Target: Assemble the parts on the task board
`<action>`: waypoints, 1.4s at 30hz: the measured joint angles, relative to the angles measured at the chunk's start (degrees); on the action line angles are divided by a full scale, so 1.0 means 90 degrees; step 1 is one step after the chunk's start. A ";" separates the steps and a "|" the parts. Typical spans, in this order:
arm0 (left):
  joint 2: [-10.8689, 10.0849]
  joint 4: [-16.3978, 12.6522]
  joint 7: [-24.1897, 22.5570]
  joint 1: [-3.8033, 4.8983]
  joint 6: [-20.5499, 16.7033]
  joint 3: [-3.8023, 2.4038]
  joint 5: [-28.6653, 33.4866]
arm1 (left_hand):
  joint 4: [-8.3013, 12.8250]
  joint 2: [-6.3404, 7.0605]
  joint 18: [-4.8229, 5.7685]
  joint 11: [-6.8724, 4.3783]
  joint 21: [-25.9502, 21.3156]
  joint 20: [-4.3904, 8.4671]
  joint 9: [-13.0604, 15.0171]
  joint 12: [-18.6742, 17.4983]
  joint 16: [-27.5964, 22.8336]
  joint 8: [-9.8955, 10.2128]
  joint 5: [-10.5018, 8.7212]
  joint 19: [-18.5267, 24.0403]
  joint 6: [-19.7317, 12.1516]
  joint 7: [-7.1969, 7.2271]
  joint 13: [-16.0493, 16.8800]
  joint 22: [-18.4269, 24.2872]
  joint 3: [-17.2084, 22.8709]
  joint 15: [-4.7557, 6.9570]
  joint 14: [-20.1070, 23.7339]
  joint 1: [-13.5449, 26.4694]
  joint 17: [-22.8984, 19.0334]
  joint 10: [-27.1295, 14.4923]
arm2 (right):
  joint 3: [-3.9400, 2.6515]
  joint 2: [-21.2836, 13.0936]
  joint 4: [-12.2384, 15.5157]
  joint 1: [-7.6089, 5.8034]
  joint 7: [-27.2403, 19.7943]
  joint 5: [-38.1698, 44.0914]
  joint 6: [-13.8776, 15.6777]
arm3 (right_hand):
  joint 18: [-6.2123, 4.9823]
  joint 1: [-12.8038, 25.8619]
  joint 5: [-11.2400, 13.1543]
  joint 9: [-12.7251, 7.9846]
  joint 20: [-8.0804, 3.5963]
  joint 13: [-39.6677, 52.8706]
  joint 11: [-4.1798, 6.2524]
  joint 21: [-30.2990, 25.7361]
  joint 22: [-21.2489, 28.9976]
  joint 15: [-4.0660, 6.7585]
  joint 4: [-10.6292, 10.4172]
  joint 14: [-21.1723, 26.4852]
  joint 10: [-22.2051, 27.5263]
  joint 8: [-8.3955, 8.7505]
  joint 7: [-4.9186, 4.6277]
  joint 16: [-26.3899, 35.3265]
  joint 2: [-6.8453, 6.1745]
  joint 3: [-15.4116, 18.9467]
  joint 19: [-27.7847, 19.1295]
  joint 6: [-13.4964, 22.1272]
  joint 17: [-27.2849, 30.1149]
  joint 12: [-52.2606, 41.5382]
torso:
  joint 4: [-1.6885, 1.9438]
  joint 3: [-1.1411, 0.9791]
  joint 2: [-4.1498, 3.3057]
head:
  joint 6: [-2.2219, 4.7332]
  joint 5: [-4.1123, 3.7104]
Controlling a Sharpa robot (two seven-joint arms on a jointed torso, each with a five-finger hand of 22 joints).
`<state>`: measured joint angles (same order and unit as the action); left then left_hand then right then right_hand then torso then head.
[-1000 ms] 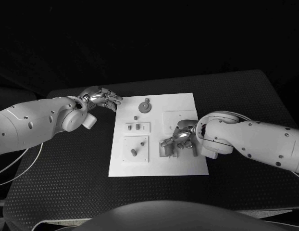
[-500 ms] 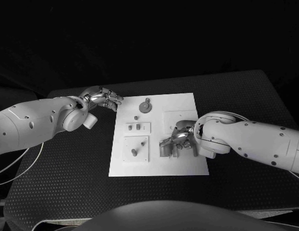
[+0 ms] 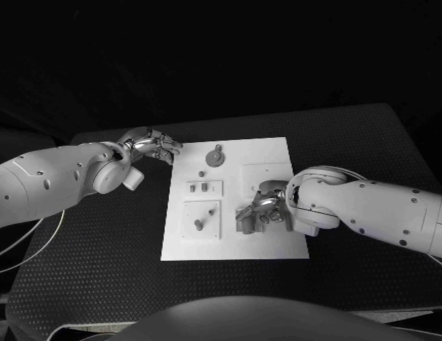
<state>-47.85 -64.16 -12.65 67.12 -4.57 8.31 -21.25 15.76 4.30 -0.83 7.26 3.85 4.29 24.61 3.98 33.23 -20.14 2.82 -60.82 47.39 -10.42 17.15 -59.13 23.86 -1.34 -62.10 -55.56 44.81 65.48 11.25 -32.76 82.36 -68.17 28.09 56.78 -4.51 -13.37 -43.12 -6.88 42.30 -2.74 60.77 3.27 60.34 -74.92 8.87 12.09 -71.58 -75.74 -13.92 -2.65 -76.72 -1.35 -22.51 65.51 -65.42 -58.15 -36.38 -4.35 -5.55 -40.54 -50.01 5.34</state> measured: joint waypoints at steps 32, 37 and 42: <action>0.0000 0.0008 0.0014 0.0000 0.0015 0.0001 -0.0003 | 0.0000 0.0025 0.0000 -0.0001 0.0000 0.0000 -0.0002 0.0000 -0.0025 0.0000 0.0000 0.0000 -0.0023 -0.0023 -0.0005 -0.0001 0.0000 -0.0009 0.0009 0.0026 0.0003 0.0001 | 0.0006 0.0071 -0.0108 0.0020 -0.0028 0.0051 0.0325 | 0.0000 0.0426 0.0002 0.0052 -0.0024 -0.0014 0.0001 -0.0036 0.0000 -0.0005 0.0099 0.0024 0.0044 -0.0030 -0.0008 0.0032 -0.0213 -0.0724 0.0047 0.0015 -0.0028 -0.0050 | -0.0001 0.0003 0.0001 | 0.0000 -0.0002; -0.0001 0.0007 0.0017 0.0000 0.0017 0.0001 -0.0004 | 0.0000 0.0025 0.0000 -0.0001 0.0000 0.0000 -0.0002 0.0000 -0.0025 0.0000 0.0000 0.0000 -0.0023 -0.0023 -0.0004 -0.0001 0.0000 -0.0009 0.0009 0.0026 0.0003 0.0001 | 0.0007 0.0093 -0.0132 0.0020 -0.0021 0.0057 0.0308 | 0.0000 0.0442 0.0002 0.0052 -0.0024 -0.0018 0.0001 -0.0036 0.0000 0.0002 0.0087 0.0016 0.0044 -0.0007 -0.0016 0.0056 -0.0229 -0.0735 0.0047 0.0023 -0.0028 -0.0050 | -0.0001 0.0004 0.0002 | 0.0000 -0.0001; -0.0002 0.0005 0.0020 0.0000 0.0019 0.0001 -0.0004 | 0.0000 0.0025 0.0000 -0.0002 0.0000 0.0000 -0.0002 0.0000 -0.0025 0.0000 0.0000 0.0000 -0.0023 -0.0023 -0.0004 -0.0001 0.0000 -0.0009 0.0009 0.0025 0.0009 0.0001 | 0.0004 0.0099 -0.0140 0.0020 -0.0020 0.0058 0.0283 | 0.0000 0.0450 0.0002 0.0052 -0.0023 -0.0021 0.0001 -0.0036 0.0000 0.0000 0.0080 0.0016 0.0044 -0.0007 -0.0029 0.0056 -0.0238 -0.0742 0.0046 0.0037 -0.0028 -0.0049 | -0.0001 0.0004 0.0002 | 0.0000 -0.0001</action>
<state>-47.86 -64.11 -12.47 67.12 -4.40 8.32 -21.28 15.76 4.53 -0.83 7.24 3.85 4.29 24.59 3.98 33.01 -20.14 2.82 -60.82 47.18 -10.63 17.11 -59.14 23.86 -1.42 -62.01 -55.33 44.89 65.50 11.29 -31.87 81.11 -67.99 27.92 57.30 -1.96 -13.37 -39.07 -6.87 42.77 -2.95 60.58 3.28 60.02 -74.93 8.87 12.81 -71.44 -75.34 -13.99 -2.91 -76.21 -3.49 -29.18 65.93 -65.08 -58.40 -36.82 -4.36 -5.52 -40.52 -50.01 5.33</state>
